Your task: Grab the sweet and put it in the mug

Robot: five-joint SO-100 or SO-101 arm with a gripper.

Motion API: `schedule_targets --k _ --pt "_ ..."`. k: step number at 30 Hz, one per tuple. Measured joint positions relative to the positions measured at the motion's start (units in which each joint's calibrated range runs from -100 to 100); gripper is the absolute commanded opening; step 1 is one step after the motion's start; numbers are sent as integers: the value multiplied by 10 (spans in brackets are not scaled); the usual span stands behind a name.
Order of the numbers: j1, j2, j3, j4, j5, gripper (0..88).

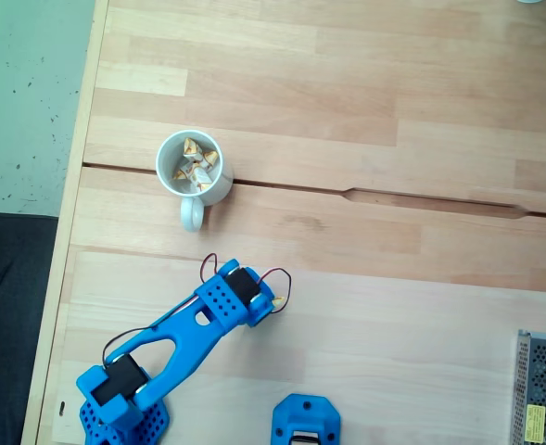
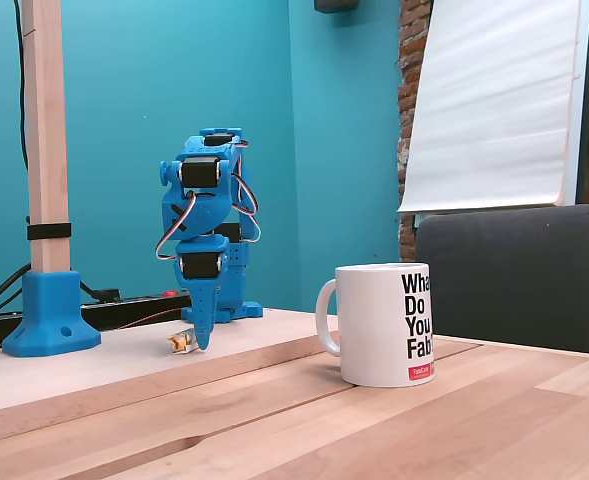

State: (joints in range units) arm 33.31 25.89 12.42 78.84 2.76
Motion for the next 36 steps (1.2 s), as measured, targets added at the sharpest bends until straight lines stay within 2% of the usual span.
schedule_targets --k 11,36 --pt "-10 -15 -27 4 -18 221" --pt "-13 -92 -41 37 -24 221"
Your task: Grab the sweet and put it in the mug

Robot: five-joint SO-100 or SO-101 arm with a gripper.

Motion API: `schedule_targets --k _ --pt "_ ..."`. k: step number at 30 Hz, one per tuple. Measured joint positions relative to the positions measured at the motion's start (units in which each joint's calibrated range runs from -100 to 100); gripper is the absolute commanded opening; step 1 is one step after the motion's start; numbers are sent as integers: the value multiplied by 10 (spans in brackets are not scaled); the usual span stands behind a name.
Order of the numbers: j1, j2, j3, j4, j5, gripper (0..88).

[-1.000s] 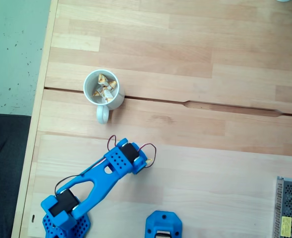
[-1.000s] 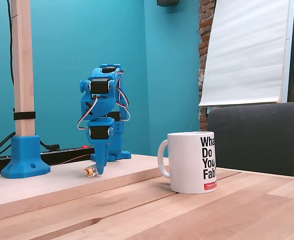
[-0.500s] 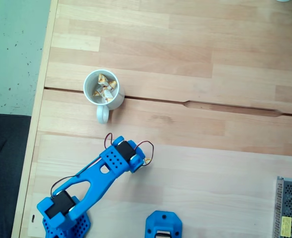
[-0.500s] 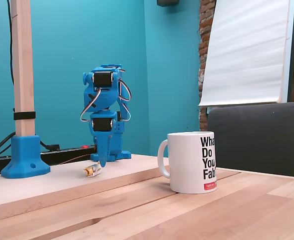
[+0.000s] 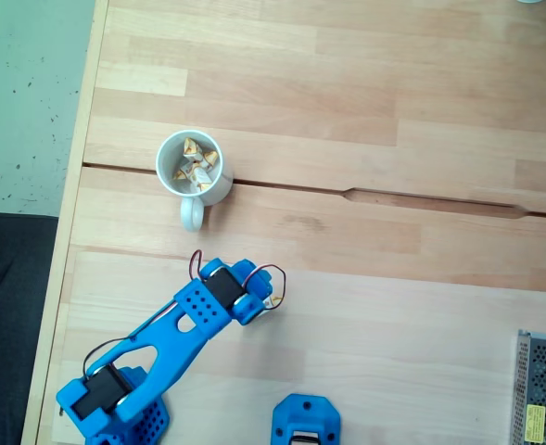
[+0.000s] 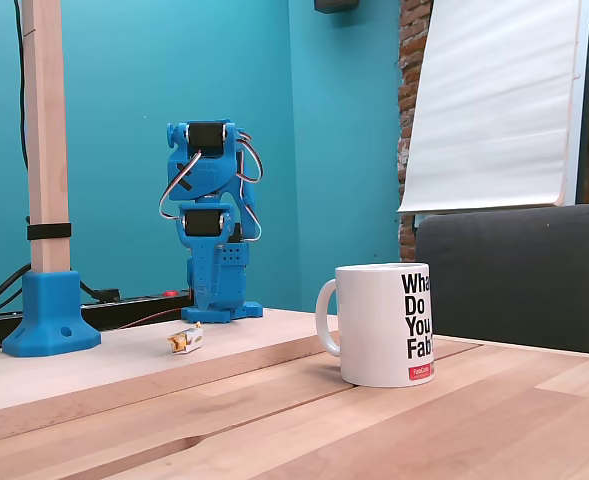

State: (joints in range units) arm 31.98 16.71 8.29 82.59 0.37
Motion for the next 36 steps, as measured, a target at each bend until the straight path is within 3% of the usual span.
schedule_targets --k 4,12,17,21,30,36 --pt "0 0 0 0 -18 221" --pt "0 0 0 0 -113 221" --pt "-2 0 0 0 -117 221" --pt "-3 0 0 0 -70 221" --pt "-4 0 0 0 119 221" --pt "-4 0 15 0 213 221"
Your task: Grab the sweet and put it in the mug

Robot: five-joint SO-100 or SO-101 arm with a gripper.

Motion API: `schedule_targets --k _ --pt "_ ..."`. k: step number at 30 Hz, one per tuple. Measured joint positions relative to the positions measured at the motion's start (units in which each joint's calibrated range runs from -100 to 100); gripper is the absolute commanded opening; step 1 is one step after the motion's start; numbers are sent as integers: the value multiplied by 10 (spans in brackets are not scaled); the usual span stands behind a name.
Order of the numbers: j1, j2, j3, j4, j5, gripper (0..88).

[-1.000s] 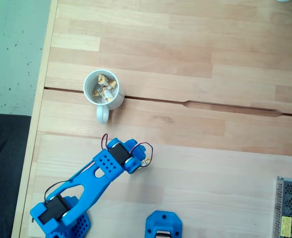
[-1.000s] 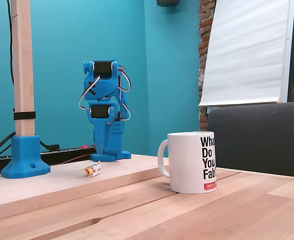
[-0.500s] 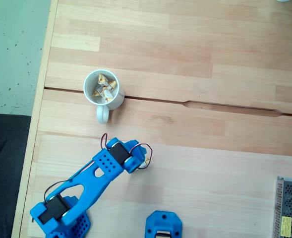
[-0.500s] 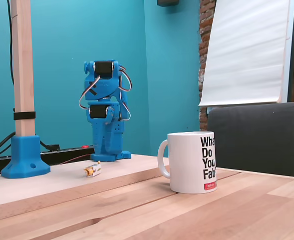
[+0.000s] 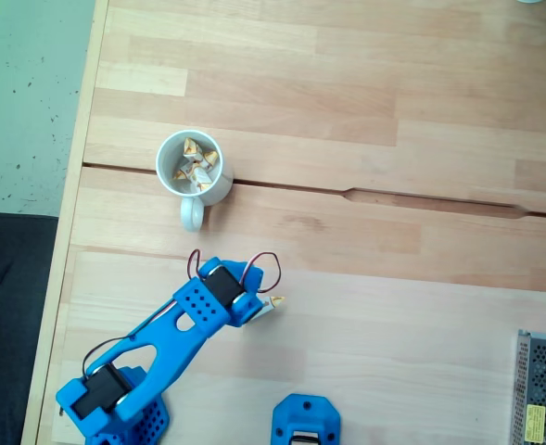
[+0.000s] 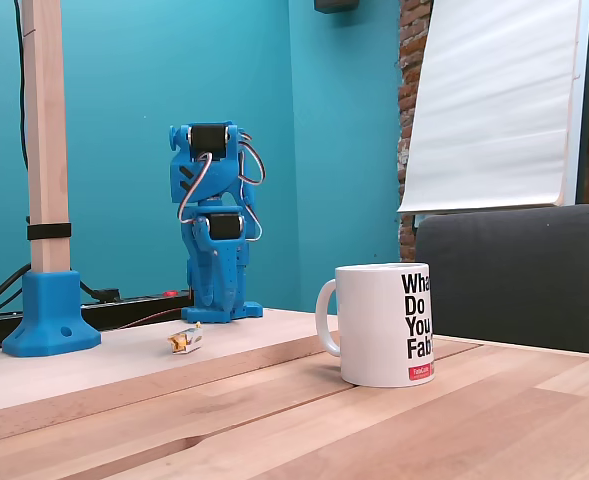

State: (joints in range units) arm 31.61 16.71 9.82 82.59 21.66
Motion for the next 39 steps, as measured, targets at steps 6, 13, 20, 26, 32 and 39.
schedule_targets --k 6,13,20,26,32,39 --pt "0 0 3 0 59 220" --pt "0 -3 8 0 114 220" --pt "30 -5 8 13 158 220" --pt "50 -31 8 69 168 220" --pt "52 -39 8 74 168 220" --pt "52 -38 8 19 168 221"
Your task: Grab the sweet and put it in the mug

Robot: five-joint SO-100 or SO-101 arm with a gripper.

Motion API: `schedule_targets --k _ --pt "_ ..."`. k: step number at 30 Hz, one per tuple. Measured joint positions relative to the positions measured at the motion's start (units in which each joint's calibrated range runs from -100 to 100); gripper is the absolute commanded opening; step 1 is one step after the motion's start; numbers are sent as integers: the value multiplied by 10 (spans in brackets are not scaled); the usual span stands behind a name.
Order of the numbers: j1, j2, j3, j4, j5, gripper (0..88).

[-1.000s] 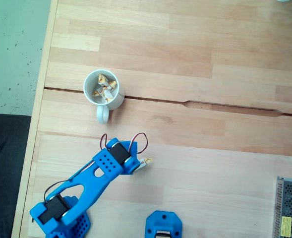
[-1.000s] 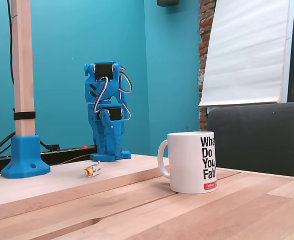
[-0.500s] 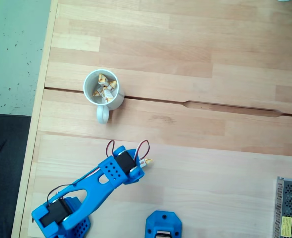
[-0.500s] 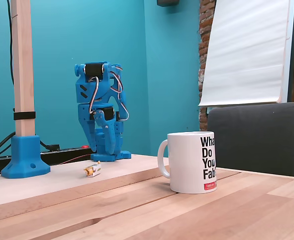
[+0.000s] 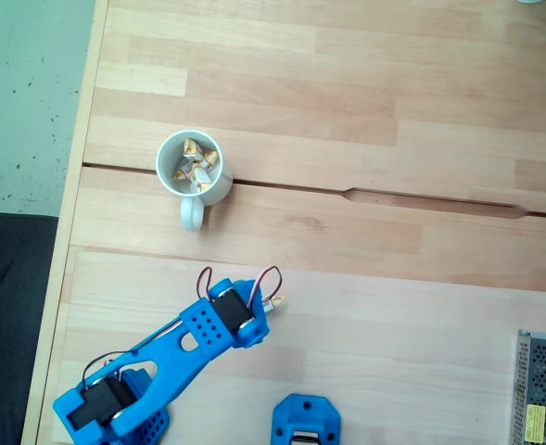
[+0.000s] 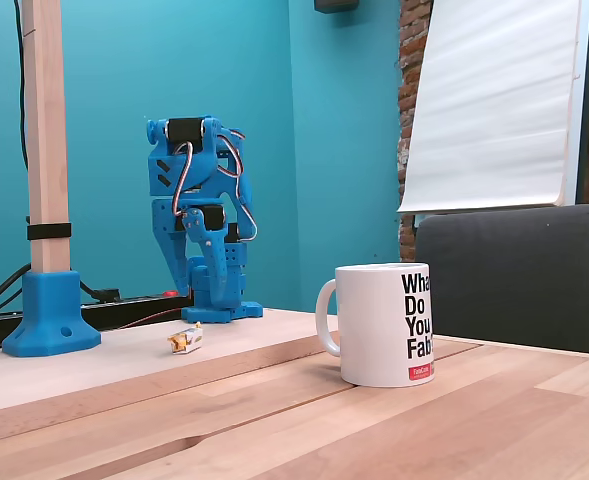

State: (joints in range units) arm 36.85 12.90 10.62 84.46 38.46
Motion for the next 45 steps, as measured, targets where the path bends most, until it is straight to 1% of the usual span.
schedule_targets --k 5,18,20,28,33,40,45 --pt "0 19 0 -29 -2 221" --pt "1 32 22 -40 2 221" --pt "13 32 25 -41 2 221" --pt "43 32 27 -41 38 221" --pt "43 39 27 -44 41 221" --pt "43 74 27 -103 41 221" --pt "43 75 33 -114 41 221"
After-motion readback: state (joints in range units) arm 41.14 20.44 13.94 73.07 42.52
